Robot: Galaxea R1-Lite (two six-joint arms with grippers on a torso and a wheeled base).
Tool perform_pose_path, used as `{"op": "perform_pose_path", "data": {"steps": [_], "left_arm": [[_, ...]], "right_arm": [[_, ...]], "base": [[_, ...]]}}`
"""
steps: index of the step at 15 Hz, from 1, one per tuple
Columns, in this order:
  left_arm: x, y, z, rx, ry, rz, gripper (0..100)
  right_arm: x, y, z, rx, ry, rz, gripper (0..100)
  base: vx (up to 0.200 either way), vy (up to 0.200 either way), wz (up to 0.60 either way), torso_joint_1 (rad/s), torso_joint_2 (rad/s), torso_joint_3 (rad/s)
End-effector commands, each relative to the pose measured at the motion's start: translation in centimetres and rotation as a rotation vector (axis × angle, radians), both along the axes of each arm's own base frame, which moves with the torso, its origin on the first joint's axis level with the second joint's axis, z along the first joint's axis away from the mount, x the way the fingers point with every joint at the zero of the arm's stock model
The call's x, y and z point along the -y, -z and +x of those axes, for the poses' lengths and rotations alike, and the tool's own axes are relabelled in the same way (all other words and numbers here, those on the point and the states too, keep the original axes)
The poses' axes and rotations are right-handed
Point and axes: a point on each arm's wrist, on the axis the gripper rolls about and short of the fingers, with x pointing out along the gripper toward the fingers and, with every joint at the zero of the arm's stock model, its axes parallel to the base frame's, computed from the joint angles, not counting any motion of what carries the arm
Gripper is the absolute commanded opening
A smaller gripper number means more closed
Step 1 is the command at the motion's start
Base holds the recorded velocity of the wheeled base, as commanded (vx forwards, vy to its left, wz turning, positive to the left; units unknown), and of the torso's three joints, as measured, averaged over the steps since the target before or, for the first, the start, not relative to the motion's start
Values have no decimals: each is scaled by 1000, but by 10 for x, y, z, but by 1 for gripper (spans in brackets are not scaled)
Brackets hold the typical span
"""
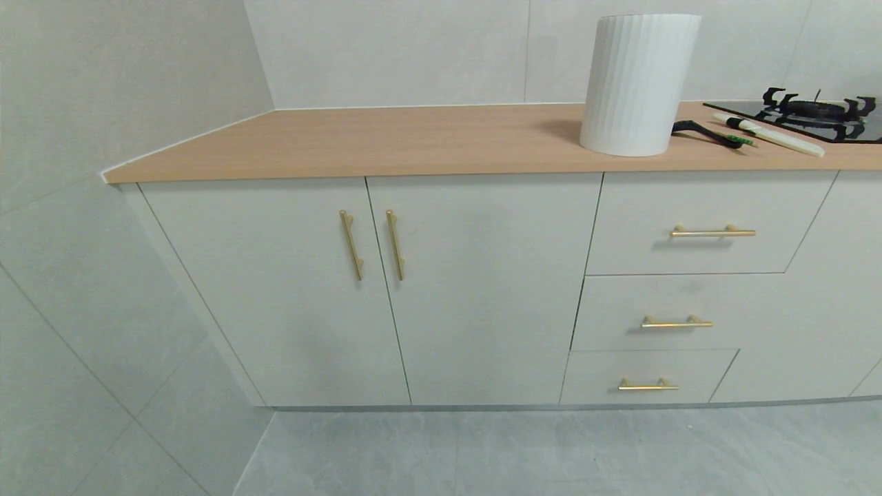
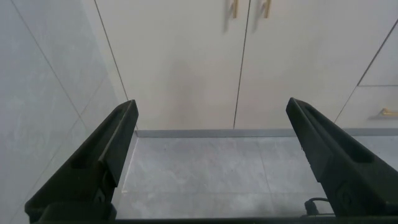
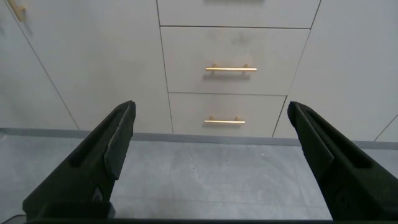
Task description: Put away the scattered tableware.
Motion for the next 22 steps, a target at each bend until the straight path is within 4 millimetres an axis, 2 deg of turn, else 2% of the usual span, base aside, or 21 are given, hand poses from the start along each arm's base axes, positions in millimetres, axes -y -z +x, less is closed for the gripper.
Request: {"op": "perform_pose_path", "data": {"steps": [1,2,16,22], "left_arm": [[0,0,0,-2,0,1,100],[0,0,0,-2,0,1,100],[0,0,0,-2,0,-1,100],[0,0,0,0,0,1,100]], "right_arm": [[0,0,0,-3,0,0,100],[0,0,0,-3,0,0,100],[0,0,0,-3,0,9,100],[0,0,0,-3,0,9,100]], "base": [[0,0,0,0,0,0],[0,0,0,0,0,0],[0,-200,0,3,1,4],[0,0,0,0,0,0]]}}
